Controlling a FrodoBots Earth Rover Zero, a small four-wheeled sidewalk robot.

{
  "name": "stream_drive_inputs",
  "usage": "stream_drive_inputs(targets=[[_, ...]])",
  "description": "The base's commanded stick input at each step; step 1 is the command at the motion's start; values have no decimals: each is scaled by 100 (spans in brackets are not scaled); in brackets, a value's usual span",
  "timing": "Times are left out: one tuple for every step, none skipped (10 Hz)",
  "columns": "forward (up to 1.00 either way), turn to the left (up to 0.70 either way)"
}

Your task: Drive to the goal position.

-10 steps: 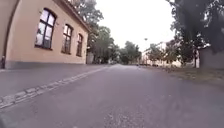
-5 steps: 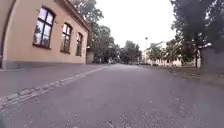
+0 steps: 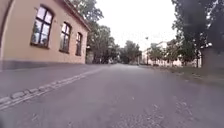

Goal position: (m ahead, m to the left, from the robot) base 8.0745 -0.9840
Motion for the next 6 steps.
stream_drive_inputs(targets=[[45, 0], [45, 0], [45, 0], [45, 0], [45, 0], [45, 0]])
